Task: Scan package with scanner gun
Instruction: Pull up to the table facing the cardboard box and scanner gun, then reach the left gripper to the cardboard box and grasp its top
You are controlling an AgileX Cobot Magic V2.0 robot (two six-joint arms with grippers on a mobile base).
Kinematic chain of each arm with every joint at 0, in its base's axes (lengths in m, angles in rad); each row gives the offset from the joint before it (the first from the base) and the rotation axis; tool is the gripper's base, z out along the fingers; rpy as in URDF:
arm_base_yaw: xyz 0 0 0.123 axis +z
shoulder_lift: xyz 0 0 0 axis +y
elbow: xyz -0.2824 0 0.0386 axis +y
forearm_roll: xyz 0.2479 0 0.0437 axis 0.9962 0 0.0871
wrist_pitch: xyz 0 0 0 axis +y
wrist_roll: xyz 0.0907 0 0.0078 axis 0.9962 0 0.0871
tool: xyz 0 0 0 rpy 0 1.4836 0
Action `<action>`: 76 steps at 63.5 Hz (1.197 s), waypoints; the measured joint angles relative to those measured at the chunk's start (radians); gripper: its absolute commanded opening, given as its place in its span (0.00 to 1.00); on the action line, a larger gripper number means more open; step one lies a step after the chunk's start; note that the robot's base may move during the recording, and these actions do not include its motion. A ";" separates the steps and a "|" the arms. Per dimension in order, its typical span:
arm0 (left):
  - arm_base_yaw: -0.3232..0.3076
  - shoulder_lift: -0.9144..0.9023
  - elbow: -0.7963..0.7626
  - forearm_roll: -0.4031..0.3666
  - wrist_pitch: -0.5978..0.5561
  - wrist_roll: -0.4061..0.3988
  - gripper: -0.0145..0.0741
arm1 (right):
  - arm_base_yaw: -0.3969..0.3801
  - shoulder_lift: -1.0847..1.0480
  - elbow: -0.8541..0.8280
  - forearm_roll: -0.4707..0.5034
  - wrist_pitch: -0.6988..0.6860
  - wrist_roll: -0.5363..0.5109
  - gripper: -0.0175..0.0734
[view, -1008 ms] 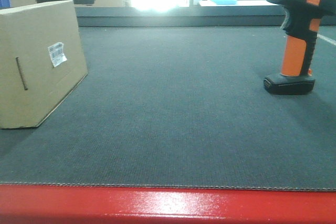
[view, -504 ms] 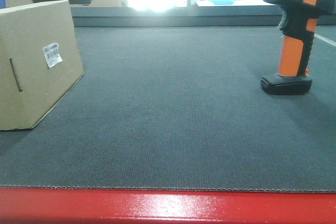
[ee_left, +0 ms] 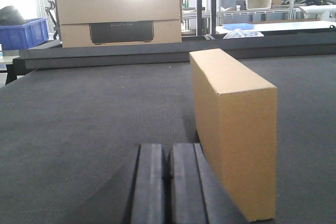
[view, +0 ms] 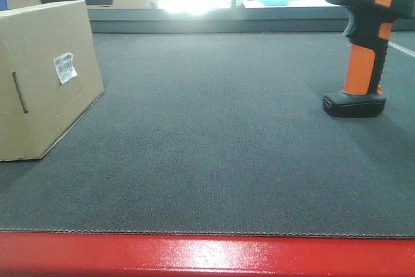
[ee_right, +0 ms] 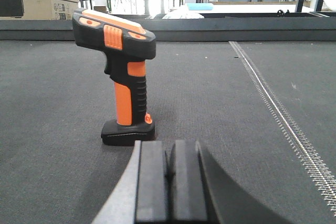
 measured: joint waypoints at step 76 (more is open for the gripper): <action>0.000 0.445 -0.758 -0.128 0.467 0.000 0.75 | 0.000 0.457 -0.493 0.000 -0.096 0.000 0.68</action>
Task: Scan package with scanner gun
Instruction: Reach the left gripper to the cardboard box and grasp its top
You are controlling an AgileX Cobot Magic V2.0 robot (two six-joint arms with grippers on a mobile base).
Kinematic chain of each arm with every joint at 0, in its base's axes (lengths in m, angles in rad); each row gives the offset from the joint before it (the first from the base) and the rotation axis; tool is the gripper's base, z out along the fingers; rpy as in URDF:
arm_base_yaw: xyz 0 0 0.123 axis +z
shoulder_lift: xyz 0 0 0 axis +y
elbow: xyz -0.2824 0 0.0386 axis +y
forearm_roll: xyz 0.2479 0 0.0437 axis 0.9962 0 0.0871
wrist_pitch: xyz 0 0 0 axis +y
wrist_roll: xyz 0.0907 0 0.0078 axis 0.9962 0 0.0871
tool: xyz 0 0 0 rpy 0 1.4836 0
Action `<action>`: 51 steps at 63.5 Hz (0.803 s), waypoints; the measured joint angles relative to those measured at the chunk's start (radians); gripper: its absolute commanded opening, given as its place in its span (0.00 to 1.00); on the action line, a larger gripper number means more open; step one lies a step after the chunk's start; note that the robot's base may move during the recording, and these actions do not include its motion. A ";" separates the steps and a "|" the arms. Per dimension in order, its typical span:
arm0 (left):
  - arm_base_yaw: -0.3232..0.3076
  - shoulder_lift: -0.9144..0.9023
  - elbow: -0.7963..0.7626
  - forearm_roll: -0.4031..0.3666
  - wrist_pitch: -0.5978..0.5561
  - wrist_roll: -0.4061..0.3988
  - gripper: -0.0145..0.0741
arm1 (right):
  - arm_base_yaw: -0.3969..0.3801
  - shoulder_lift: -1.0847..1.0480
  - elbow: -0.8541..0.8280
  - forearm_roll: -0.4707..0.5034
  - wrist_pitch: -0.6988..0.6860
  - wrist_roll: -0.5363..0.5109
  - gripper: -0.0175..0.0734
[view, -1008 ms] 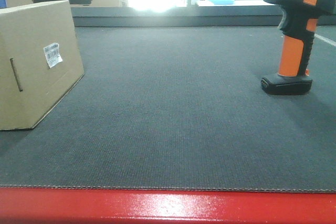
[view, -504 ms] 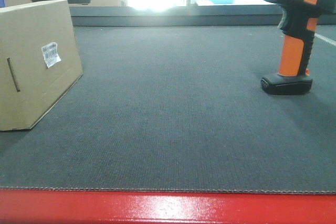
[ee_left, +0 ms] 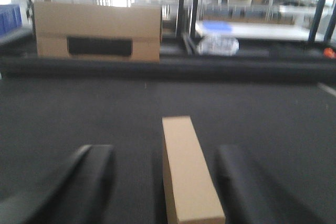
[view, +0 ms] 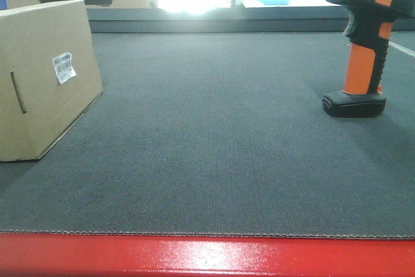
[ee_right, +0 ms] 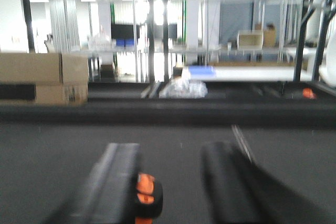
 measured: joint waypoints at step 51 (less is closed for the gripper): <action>-0.074 0.934 -0.781 0.002 0.702 0.004 0.84 | 0.026 0.133 -0.002 0.000 0.008 0.000 0.82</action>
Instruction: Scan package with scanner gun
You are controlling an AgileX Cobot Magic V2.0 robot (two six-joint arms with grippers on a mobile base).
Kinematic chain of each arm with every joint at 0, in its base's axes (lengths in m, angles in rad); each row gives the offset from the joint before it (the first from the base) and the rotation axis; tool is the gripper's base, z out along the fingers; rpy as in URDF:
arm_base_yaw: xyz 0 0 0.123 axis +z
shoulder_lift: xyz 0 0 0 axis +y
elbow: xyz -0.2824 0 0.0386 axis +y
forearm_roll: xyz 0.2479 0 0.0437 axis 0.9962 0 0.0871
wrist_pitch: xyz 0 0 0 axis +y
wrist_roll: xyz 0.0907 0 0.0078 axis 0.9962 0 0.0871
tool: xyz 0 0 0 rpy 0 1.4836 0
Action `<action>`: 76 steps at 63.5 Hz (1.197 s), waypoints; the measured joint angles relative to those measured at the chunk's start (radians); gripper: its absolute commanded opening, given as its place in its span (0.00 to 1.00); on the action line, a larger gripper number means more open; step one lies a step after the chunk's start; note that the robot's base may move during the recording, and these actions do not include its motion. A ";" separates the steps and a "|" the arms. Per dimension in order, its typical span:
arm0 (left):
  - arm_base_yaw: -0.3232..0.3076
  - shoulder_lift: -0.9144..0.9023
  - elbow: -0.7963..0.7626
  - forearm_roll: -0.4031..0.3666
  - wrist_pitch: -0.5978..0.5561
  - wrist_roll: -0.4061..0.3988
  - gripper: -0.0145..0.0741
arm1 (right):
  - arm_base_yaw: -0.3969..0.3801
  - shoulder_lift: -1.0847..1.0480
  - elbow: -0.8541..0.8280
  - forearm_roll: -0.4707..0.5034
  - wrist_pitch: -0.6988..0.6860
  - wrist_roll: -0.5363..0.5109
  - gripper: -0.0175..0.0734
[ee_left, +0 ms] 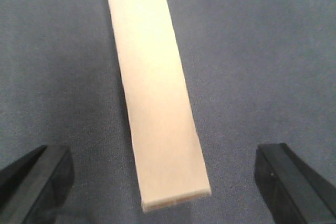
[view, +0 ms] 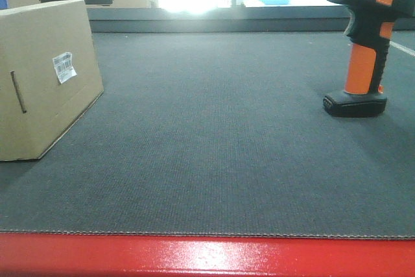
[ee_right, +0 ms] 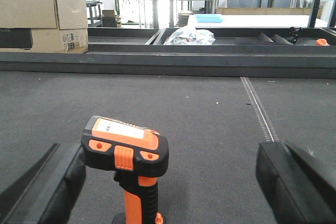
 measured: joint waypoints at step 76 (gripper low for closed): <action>-0.061 0.471 -0.203 0.088 0.034 -0.052 0.04 | 0.015 0.000 0.000 0.000 0.037 0.000 0.82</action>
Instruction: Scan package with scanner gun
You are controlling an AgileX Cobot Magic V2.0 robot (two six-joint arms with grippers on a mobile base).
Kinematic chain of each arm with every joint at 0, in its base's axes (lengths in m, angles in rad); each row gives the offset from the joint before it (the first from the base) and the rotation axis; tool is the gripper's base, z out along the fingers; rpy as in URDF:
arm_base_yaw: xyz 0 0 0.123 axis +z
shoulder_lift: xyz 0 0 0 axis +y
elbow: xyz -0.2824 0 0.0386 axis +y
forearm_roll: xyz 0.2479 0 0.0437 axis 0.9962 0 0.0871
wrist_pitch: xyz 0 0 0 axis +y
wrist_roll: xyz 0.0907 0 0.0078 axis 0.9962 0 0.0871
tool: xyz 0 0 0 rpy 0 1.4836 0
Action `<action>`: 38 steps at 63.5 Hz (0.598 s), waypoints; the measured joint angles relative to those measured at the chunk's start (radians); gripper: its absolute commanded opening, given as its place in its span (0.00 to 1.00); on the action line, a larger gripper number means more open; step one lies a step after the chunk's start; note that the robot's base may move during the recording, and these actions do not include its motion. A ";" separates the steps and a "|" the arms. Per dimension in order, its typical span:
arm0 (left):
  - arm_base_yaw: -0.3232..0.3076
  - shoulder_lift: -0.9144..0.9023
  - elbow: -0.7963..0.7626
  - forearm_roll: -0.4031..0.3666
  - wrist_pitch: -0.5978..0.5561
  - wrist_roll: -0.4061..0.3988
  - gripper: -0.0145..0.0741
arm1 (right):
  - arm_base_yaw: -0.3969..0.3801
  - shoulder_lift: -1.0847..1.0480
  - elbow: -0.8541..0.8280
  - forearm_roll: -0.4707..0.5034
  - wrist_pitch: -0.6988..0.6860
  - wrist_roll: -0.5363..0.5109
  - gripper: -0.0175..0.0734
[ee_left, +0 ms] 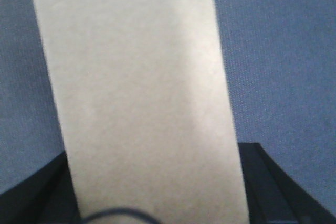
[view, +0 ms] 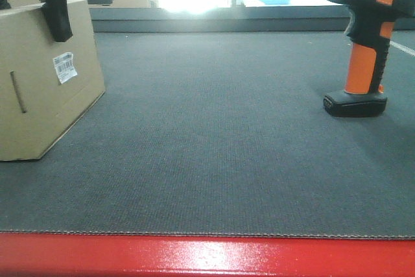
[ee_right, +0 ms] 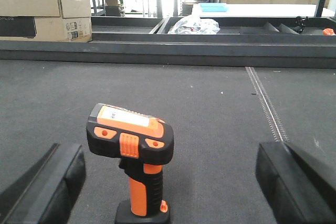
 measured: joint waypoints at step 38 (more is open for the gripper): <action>0.063 -0.147 -0.002 -0.370 0.006 0.034 0.04 | 0.072 0.000 0.000 0.000 0.031 0.000 0.81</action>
